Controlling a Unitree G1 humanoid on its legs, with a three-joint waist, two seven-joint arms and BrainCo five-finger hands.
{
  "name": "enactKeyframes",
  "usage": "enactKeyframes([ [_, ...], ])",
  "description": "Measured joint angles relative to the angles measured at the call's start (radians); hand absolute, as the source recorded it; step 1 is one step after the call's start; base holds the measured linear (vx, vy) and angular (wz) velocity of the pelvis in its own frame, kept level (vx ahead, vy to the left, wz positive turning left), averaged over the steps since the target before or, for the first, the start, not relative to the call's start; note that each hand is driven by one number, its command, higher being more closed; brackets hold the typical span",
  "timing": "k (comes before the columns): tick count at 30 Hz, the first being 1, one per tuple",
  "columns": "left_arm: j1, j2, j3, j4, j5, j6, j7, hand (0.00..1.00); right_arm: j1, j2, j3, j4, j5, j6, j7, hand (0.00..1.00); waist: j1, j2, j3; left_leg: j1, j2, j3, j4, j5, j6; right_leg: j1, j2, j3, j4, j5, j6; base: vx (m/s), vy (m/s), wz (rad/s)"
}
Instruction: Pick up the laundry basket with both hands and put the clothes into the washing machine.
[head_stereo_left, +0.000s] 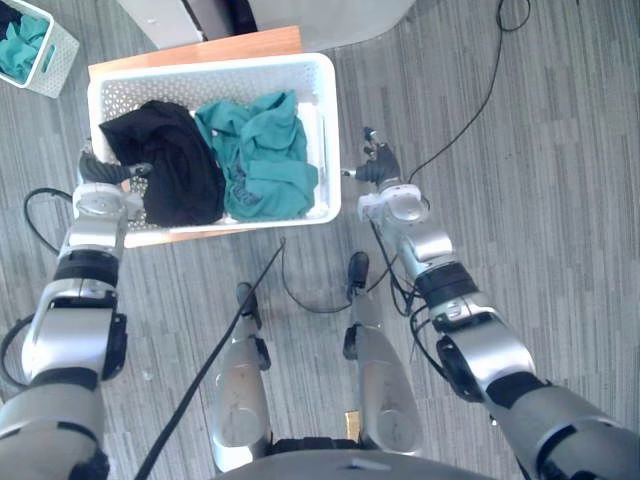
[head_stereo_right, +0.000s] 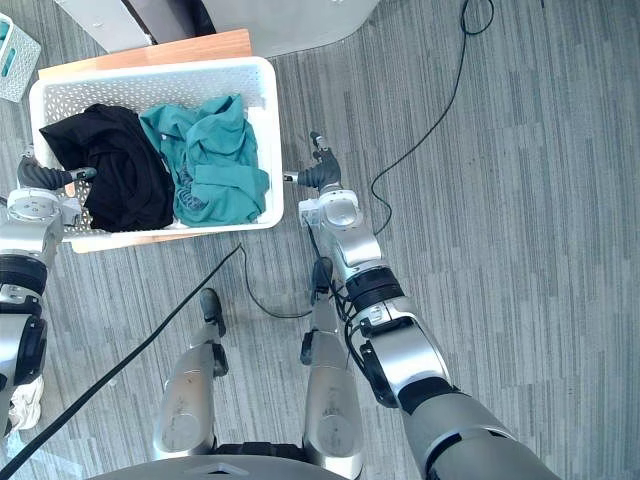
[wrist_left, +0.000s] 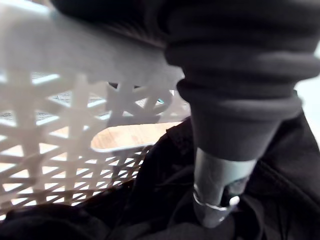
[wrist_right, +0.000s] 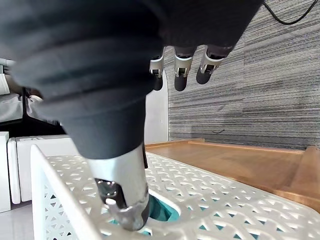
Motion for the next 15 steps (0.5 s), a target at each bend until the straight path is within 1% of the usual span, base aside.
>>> enactKeyframes([
  [1,0.008,-0.001,0.004,-0.015,0.0,0.002,0.002,0.0,-0.001,0.001,0.0,0.001,-0.016,0.001,0.0,0.0,0.0,0.0,0.0,0.004,0.0,0.001,-0.011,0.006,0.0,-0.001,0.0,0.0,0.0,0.002,0.003,0.0,0.0,0.0],
  [5,0.011,-0.006,0.012,-0.031,0.0,0.007,0.008,0.0,-0.02,0.002,-0.004,0.029,-0.019,0.003,-0.003,0.0,0.003,0.0,0.0,0.007,-0.001,0.0,-0.034,0.023,-0.002,-0.006,0.001,0.005,0.0,0.005,0.008,-0.01,0.008,0.02],
  [8,0.016,-0.01,0.026,-0.05,0.0,0.011,0.021,0.0,-0.046,0.002,-0.007,0.044,-0.056,0.019,-0.002,0.0,0.004,0.0,0.0,0.003,-0.001,0.0,-0.043,0.033,-0.002,-0.017,0.002,0.007,0.0,0.01,0.014,0.0,0.0,0.0],
  [13,0.032,-0.025,0.045,-0.077,0.0,0.011,0.022,0.0,-0.047,0.001,-0.031,0.045,-0.059,0.025,-0.002,0.0,0.007,0.0,-0.001,0.01,-0.001,-0.001,-0.063,0.049,-0.004,-0.016,0.004,0.006,0.0,0.011,0.016,-0.01,0.003,0.01],
  [15,0.032,-0.03,0.044,-0.078,0.0,0.012,0.022,0.0,-0.051,-0.001,-0.051,0.045,-0.07,0.038,-0.002,0.0,0.009,0.0,-0.001,0.011,-0.001,-0.002,-0.063,0.05,-0.004,-0.016,0.004,0.006,0.002,0.011,0.016,0.0,0.0,0.0],
])
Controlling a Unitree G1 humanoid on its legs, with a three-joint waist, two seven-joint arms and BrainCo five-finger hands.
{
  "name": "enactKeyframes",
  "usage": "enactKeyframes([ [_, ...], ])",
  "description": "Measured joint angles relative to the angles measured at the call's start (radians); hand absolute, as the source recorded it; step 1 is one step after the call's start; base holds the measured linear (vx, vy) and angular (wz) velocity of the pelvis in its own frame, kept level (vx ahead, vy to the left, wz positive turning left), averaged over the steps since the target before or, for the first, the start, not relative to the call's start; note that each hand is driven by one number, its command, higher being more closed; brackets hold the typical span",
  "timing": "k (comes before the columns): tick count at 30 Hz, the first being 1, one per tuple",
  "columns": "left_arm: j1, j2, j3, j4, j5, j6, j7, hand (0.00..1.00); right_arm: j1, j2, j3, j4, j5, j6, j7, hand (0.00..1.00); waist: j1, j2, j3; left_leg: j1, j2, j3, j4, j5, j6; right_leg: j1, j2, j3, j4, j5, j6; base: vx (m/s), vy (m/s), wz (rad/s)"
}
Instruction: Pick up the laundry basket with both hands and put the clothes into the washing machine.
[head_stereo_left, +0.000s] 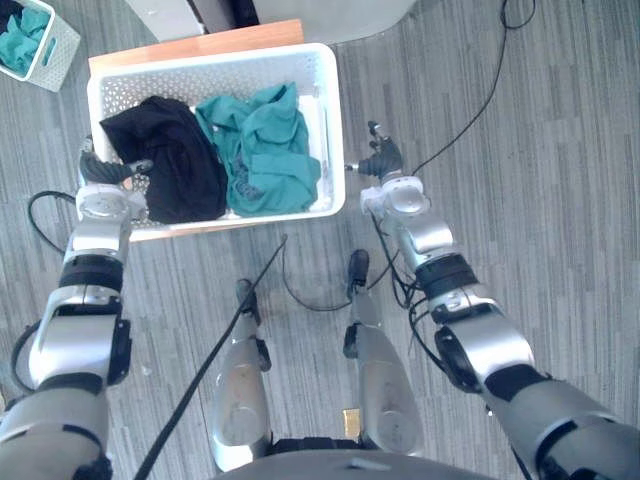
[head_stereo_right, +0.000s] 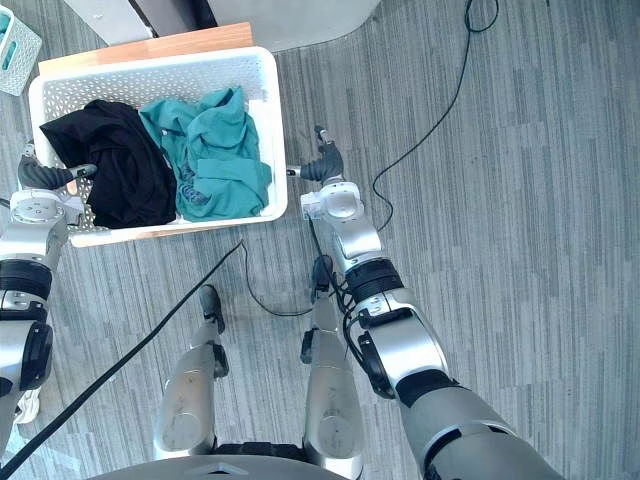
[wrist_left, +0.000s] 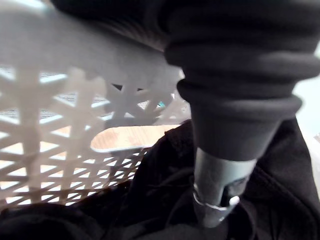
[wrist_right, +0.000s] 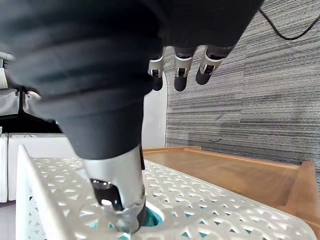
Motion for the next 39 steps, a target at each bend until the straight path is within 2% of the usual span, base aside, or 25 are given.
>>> enactKeyframes([
  [4,0.002,-0.014,0.001,-0.012,0.0,0.004,0.0,0.0,-0.041,-0.023,-0.065,0.016,-0.023,0.016,-0.005,0.0,0.001,0.0,0.0,0.002,0.0,0.0,-0.001,0.004,0.0,0.001,0.0,0.002,0.001,0.006,0.008,0.0,0.0,0.0],
  [8,0.008,-0.023,0.004,-0.015,0.0,0.005,-0.001,0.0,-0.092,-0.077,-0.089,0.028,-0.02,0.017,-0.021,0.0,0.0,-0.001,-0.001,0.004,0.001,0.0,-0.001,0.007,0.0,0.003,0.001,0.005,0.002,0.008,0.011,0.0,0.0,0.0],
  [11,0.024,-0.029,0.017,-0.027,0.0,0.005,-0.001,0.0,-0.115,-0.086,-0.106,0.026,-0.014,0.017,-0.046,0.0,-0.004,-0.001,-0.001,0.007,0.002,0.003,-0.001,0.008,-0.001,0.003,0.003,0.009,0.002,0.009,0.01,-0.03,0.03,-0.04],
  [16,0.027,-0.045,0.039,-0.031,0.0,0.005,0.003,0.0,-0.115,-0.079,-0.104,0.016,-0.004,0.017,-0.075,0.0,-0.001,-0.001,-0.001,0.009,0.003,0.005,-0.001,0.008,-0.001,0.003,0.005,0.012,0.002,0.01,0.009,-0.01,0.023,-0.02],
  [25,0.035,-0.064,0.039,-0.058,-0.001,0.007,0.022,0.0,-0.11,-0.005,-0.093,-0.027,-0.011,0.017,-0.076,0.0,0.005,0.0,-0.001,0.002,0.003,-0.002,-0.001,0.011,-0.002,0.001,0.004,0.006,0.001,0.01,0.009,-0.01,0.024,0.02],
  [39,0.034,-0.081,0.035,-0.069,-0.001,0.006,0.027,0.0,-0.093,0.04,-0.056,-0.013,-0.027,0.017,-0.075,0.0,0.013,0.0,-0.001,-0.015,0.008,-0.027,-0.006,0.022,-0.005,-0.001,0.006,-0.002,0.001,0.01,0.009,-0.01,0.021,0.04],
])
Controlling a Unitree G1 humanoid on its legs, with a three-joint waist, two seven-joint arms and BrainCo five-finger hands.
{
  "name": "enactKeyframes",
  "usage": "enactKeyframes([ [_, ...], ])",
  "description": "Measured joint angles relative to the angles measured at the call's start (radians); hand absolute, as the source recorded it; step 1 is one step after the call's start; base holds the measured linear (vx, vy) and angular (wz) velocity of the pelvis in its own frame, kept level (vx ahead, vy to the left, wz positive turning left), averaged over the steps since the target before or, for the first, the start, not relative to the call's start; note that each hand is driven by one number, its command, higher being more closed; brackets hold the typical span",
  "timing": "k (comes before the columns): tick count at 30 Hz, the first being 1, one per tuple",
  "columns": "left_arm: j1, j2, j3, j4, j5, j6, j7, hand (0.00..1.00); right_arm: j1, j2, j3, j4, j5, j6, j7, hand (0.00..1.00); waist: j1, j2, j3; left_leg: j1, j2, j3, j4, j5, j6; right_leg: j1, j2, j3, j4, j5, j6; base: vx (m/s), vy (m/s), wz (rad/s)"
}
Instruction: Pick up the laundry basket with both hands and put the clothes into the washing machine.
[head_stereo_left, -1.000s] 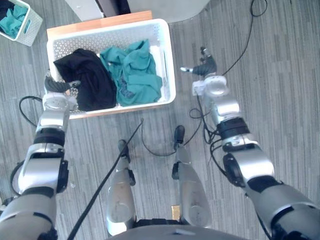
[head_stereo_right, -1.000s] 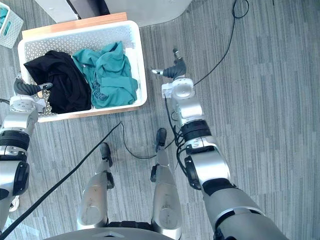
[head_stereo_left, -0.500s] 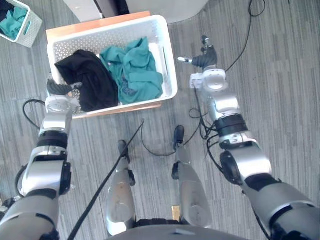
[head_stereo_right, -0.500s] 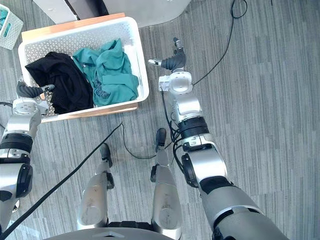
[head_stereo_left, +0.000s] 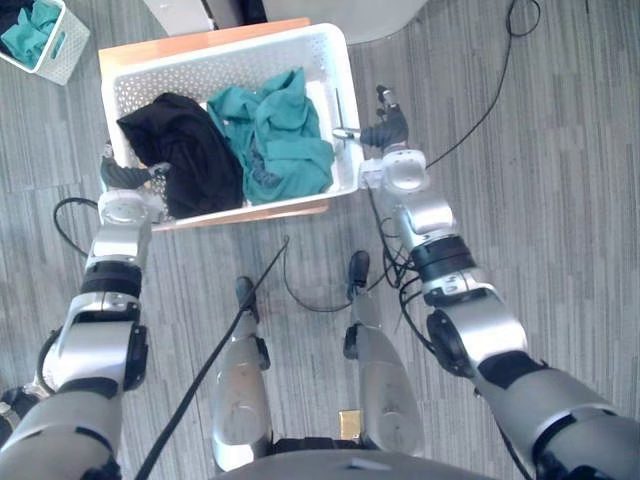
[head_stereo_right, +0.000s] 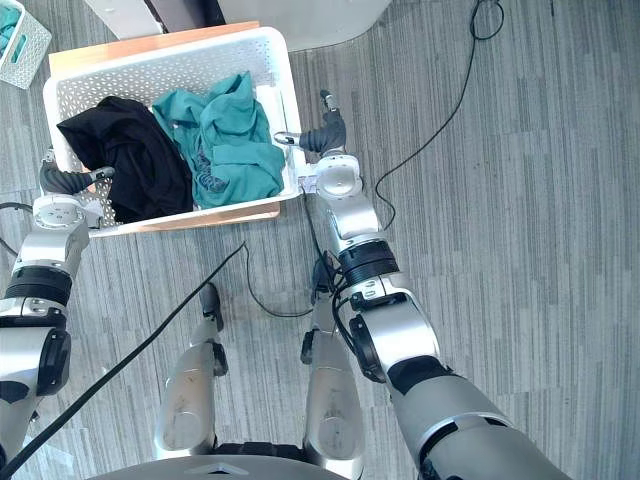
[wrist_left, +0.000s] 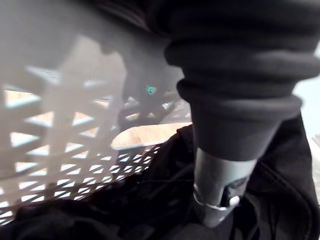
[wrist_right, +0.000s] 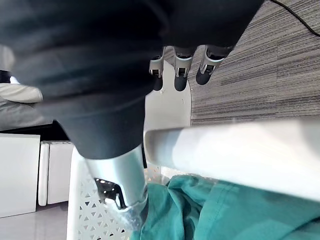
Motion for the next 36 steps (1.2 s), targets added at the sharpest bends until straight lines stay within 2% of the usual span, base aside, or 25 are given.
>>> enactKeyframes([
  [8,-0.008,-0.004,-0.016,-0.028,-0.001,-0.003,0.019,0.0,0.014,0.001,-0.001,0.015,-0.045,-0.016,0.012,0.0,0.004,0.0,0.0,-0.015,0.002,-0.022,-0.03,0.028,-0.002,-0.012,0.002,-0.021,0.001,0.0,0.0,-0.02,0.033,0.08],
  [9,-0.01,-0.004,-0.019,-0.028,-0.001,-0.004,0.019,0.0,0.013,-0.002,-0.001,0.016,-0.057,-0.017,0.018,1.0,0.004,0.0,0.0,-0.016,0.002,-0.024,-0.031,0.03,-0.002,-0.012,0.001,-0.023,0.001,0.0,0.0,-0.03,0.035,0.08],
  [10,-0.011,-0.004,-0.022,-0.028,-0.001,-0.004,0.018,0.0,0.009,-0.003,0.0,0.023,-0.079,-0.022,0.028,1.0,0.005,-0.001,0.0,-0.017,0.002,-0.025,-0.031,0.03,-0.002,-0.012,0.001,-0.023,0.001,0.0,0.0,-0.04,0.042,0.04],
  [11,-0.011,-0.004,-0.027,-0.027,-0.002,-0.004,0.018,1.0,0.001,-0.002,0.001,0.036,-0.079,-0.023,0.037,1.0,0.005,-0.001,0.0,-0.017,0.002,-0.025,-0.031,0.03,-0.001,-0.012,0.001,-0.023,0.001,0.0,0.0,-0.04,0.036,0.02],
  [17,-0.02,-0.004,-0.039,-0.028,-0.013,-0.005,0.019,1.0,-0.016,-0.005,0.041,0.048,-0.157,-0.019,0.042,1.0,0.008,-0.001,0.0,-0.015,0.002,-0.024,-0.052,0.047,-0.003,-0.016,0.002,-0.025,0.001,0.0,0.0,-0.04,0.029,0.02],
  [30,-0.023,-0.006,-0.057,-0.006,-0.04,0.0,0.009,1.0,-0.025,-0.005,0.043,0.048,-0.157,0.007,0.036,1.0,0.014,-0.001,0.0,-0.001,0.002,-0.02,-0.063,0.056,-0.004,-0.014,0.003,-0.021,0.006,0.003,-0.003,-0.03,0.033,-0.01],
  [36,-0.018,-0.038,-0.061,0.025,-0.059,0.008,-0.007,1.0,0.002,-0.007,0.04,0.085,-0.153,0.014,0.036,1.0,0.015,-0.001,0.0,0.033,0.002,-0.023,-0.06,0.055,-0.003,0.025,0.003,-0.024,0.006,0.0,-0.007,-0.03,0.038,0.02],
])
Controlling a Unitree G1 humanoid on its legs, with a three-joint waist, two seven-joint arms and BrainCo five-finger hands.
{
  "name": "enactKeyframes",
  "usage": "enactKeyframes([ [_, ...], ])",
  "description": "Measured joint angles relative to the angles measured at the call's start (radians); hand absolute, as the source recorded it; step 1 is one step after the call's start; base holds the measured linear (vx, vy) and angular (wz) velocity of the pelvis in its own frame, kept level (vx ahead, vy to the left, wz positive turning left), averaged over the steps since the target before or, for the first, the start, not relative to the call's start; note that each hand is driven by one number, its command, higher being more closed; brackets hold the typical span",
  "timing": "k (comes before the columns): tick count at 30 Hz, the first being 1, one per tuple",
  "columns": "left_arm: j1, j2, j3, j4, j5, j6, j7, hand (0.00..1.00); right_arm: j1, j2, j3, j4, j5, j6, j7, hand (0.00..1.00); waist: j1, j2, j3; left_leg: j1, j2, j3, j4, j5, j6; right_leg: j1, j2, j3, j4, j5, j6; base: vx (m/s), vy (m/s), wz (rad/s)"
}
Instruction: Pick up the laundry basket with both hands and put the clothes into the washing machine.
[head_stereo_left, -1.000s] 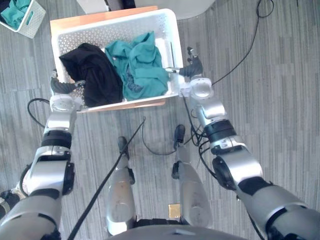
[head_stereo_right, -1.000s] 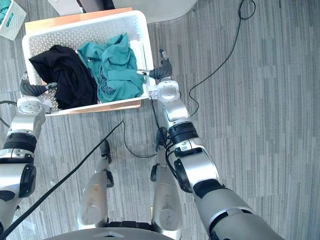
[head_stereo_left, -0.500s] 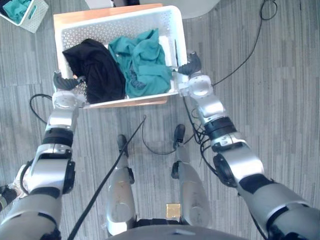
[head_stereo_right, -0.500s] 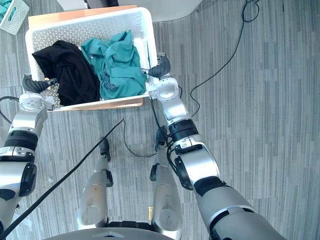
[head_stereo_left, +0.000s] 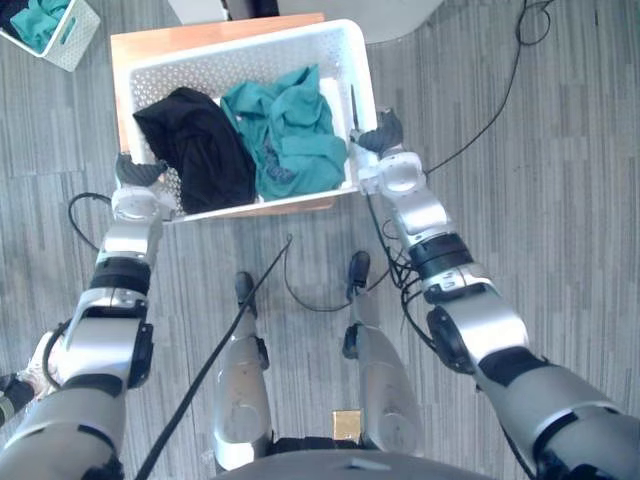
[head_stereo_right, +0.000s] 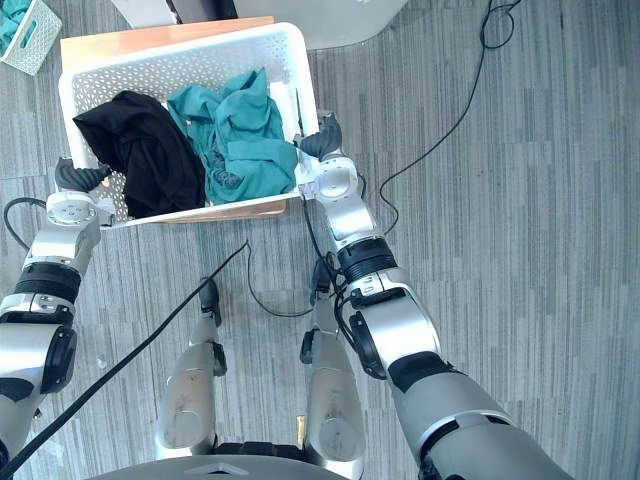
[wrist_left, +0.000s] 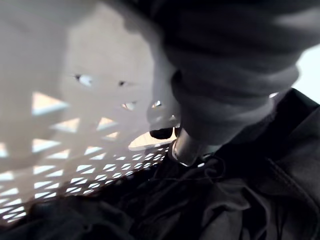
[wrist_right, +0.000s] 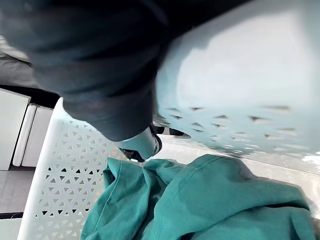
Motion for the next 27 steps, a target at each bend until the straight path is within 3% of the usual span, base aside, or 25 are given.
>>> enactKeyframes([
  [5,0.061,-0.016,-0.008,-0.017,-0.023,0.008,-0.016,1.0,0.075,0.008,0.002,-0.001,0.02,0.003,0.003,1.0,0.002,0.0,0.0,0.046,0.002,0.0,0.003,-0.006,0.0,0.044,0.002,0.001,0.005,-0.014,-0.015,-0.03,0.048,0.0],
  [10,0.233,-0.021,-0.018,-0.161,-0.061,0.011,-0.042,1.0,0.192,0.013,0.028,-0.025,0.046,0.027,0.017,1.0,0.0,0.0,0.0,0.123,0.005,-0.002,0.039,-0.041,0.0,0.125,0.001,-0.001,0.035,-0.047,-0.017,-0.01,0.067,0.0],
  [14,0.44,-0.033,-0.008,-0.345,-0.12,0.006,-0.064,1.0,0.369,0.005,0.031,-0.242,0.056,0.037,0.039,1.0,-0.003,0.001,-0.009,0.191,0.007,-0.004,0.069,-0.081,0.003,0.2,0.0,-0.003,0.055,-0.08,-0.014,0.01,0.065,0.01],
  [15,0.472,-0.041,-0.005,-0.366,-0.12,0.003,-0.072,1.0,0.399,0.005,0.031,-0.267,0.057,0.036,0.042,1.0,-0.004,0.0,-0.022,0.197,0.007,-0.003,0.069,-0.085,0.003,0.207,0.0,-0.003,0.054,-0.085,-0.014,0.02,0.064,0.0],
  [17,0.607,-0.08,-0.005,-0.436,-0.126,-0.001,-0.102,1.0,0.518,0.004,0.03,-0.312,0.063,0.036,0.054,1.0,-0.007,0.0,-0.118,0.202,0.008,-0.002,0.068,-0.099,0.001,0.212,0.0,-0.005,0.052,-0.096,-0.008,0.07,0.054,-0.01],
  [20,0.737,-0.127,-0.005,-0.493,-0.126,-0.005,-0.13,1.0,0.624,0.0,0.016,-0.323,0.088,0.035,0.081,1.0,-0.017,0.001,-0.184,0.251,0.008,0.006,0.067,-0.116,0.0,0.257,0.0,-0.001,0.046,-0.106,-0.001,0.09,0.048,-0.06],
  [27,0.916,-0.261,0.034,-0.496,-0.127,-0.01,-0.174,1.0,0.843,0.003,-0.053,-0.376,0.163,0.031,0.129,1.0,-0.037,0.012,-0.269,0.295,0.026,0.014,0.127,-0.179,-0.004,0.322,0.01,0.001,0.046,-0.132,-0.001,0.04,0.02,-0.05],
])
